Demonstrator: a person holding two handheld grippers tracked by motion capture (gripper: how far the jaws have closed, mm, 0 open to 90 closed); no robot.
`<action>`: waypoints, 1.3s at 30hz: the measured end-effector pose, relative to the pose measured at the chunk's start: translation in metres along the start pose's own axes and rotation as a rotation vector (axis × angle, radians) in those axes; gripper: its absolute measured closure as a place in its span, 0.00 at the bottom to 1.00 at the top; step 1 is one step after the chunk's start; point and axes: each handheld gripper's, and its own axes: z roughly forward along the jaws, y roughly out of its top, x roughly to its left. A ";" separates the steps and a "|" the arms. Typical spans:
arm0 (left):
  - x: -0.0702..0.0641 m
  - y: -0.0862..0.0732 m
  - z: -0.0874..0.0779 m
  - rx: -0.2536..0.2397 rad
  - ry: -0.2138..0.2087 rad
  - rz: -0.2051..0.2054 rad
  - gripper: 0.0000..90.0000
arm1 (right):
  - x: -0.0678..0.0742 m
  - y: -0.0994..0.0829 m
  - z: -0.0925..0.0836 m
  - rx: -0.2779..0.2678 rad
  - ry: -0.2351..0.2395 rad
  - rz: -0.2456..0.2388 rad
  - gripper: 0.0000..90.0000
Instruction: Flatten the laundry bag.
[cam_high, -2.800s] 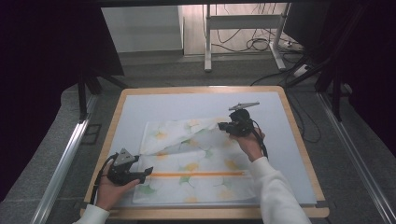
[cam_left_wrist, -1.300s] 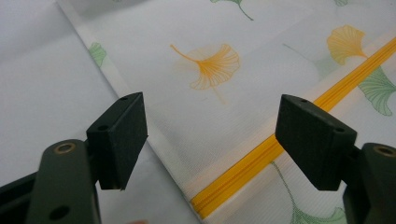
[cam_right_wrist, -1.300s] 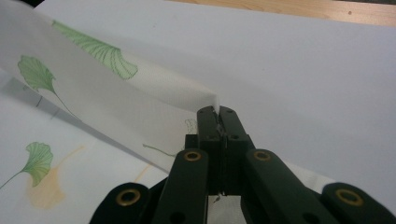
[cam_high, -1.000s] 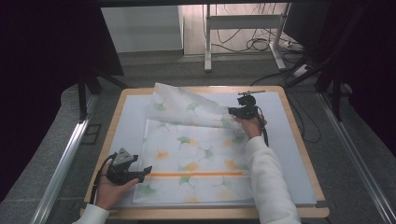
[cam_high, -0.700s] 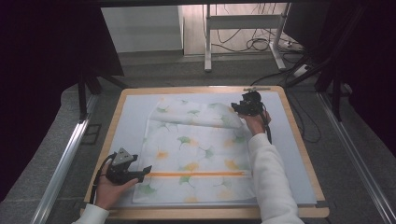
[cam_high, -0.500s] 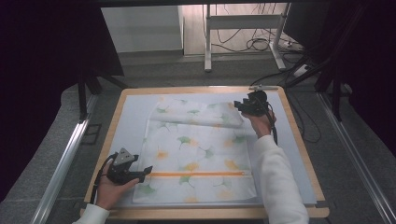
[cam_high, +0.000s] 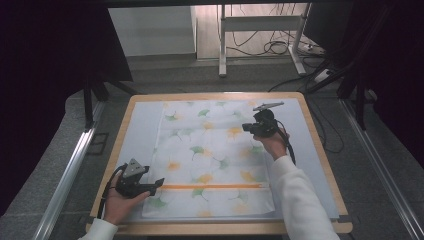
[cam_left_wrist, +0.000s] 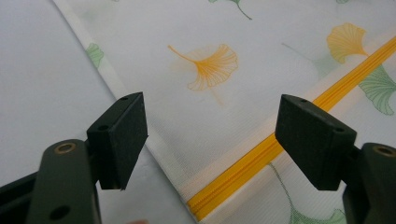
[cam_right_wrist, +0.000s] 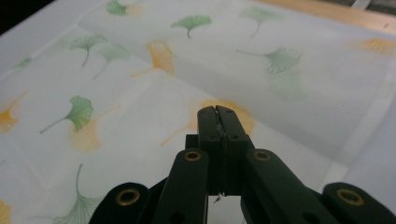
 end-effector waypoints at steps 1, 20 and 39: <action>0.000 0.000 0.000 0.000 0.000 0.000 0.28 | 0.001 -0.002 0.006 0.018 0.000 0.001 0.99; 0.004 0.004 0.005 -0.015 -0.025 -0.004 0.28 | 0.033 -0.051 -0.037 0.061 0.096 -0.044 0.99; -0.010 0.013 0.007 -0.028 0.000 0.030 0.28 | 0.075 -0.109 -0.086 0.037 0.172 -0.126 0.99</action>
